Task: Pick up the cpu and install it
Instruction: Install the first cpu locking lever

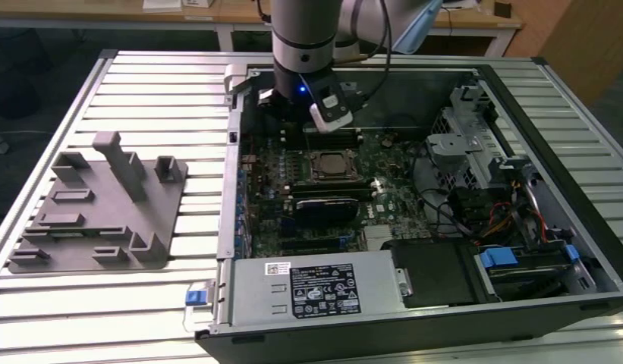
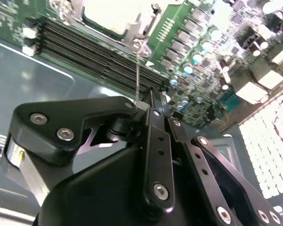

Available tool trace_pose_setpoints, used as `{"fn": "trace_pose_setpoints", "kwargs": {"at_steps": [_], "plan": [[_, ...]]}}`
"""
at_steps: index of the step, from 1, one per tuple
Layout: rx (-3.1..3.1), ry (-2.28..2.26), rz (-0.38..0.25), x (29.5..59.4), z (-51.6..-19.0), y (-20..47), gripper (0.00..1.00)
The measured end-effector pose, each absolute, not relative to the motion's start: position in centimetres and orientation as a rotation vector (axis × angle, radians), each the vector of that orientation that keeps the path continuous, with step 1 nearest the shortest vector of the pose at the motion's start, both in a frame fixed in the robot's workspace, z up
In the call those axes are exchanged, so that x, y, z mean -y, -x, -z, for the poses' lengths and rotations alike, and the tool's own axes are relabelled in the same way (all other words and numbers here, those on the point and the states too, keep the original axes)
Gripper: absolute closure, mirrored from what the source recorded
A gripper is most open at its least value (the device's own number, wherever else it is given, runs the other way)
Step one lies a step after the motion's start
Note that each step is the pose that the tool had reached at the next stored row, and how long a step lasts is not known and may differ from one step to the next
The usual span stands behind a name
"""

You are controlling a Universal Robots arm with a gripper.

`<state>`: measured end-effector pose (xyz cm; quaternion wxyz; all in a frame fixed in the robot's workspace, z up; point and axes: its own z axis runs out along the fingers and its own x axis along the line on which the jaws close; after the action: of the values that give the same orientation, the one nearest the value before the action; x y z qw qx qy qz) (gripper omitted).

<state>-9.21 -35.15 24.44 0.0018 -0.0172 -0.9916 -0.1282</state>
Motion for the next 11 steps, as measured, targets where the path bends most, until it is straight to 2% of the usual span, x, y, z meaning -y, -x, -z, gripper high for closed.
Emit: {"fn": "trace_pose_setpoints", "kwargs": {"at_steps": [11], "plan": [[3.112, 0.054, 0.401, 35.2, -24.4, 6.6, 0.89]]}}
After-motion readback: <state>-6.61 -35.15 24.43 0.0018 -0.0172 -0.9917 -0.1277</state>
